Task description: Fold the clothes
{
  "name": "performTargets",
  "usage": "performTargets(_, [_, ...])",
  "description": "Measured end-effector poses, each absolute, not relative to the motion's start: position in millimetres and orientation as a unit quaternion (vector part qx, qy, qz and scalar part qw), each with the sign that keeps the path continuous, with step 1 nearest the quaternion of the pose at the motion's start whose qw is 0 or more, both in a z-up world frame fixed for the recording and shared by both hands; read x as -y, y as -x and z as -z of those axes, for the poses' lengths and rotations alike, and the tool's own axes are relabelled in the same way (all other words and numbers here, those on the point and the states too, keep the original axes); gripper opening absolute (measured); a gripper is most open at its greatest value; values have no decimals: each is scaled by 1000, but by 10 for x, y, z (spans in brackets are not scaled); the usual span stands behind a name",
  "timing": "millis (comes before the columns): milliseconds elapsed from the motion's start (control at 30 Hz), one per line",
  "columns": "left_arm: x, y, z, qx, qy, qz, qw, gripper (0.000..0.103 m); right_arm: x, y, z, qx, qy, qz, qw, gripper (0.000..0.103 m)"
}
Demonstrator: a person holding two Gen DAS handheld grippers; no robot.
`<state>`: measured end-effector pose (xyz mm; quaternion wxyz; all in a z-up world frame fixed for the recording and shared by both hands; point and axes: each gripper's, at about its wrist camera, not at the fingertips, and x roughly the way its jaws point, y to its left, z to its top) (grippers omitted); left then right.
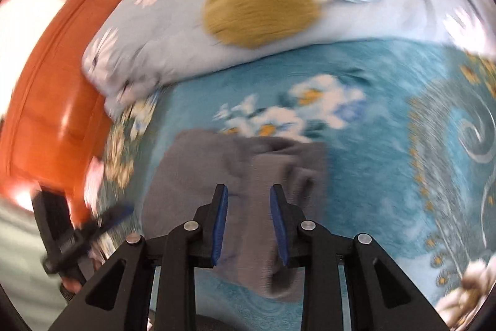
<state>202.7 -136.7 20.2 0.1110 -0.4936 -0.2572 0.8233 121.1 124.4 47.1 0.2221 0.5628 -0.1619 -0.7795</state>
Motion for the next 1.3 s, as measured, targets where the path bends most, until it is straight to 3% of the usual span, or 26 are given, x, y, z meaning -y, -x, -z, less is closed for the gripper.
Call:
performTargets(200, [1261,-1970,14,231,509,-818,135,73,-1047,-1301,-250,86,-577,782,220,30])
performTargets(433, [1334,-2042,248,261,508,-810,133,73,-1134,-1382,36,110,-596,768,206,30])
performTargets(600, [1235,-2007,340,226,522,-812,128,73,-1166,-1364,132,128,-598,765,202,30])
performTargets(733, [1157,-1980,294,200,532,-814,122,73,-1139,-1373,96,120,-599,767,197,30])
performTargets(867, [1275,-2072,124,222,512,-820,127,73,-1213,-1440,-46,123,-583,778,199,30])
performTargets(1100, [1816,-2085,289,294,513,-800,97,73,-1625,-1521,88,189,-583,771,175,70])
performTargets(1167, [1931,-2046,442,333,521,-779,103,75,-1688,-1514,215,236,-591,749,186,76])
performTargets(1233, [1989,-1994,609,381,525,-750,129,84,-1723,-1502,327,287,-591,728,196,77])
performTargets(1300, [2017,-1939,732,408,529,-730,147,89,-1742,-1480,426,311,-593,716,196,86])
